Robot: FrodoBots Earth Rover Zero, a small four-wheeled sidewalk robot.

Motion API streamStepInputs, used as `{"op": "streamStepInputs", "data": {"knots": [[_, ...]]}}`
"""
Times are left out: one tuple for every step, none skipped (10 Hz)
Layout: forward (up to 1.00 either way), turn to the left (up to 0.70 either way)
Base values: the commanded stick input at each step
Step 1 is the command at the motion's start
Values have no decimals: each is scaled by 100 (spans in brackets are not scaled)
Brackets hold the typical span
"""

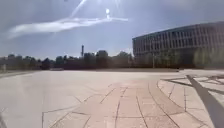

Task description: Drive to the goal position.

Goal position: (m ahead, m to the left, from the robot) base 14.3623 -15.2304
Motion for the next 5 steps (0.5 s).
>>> {"op": "streamStepInputs", "data": {"knots": [[70,2],[70,1],[70,2],[70,2],[70,1]]}}
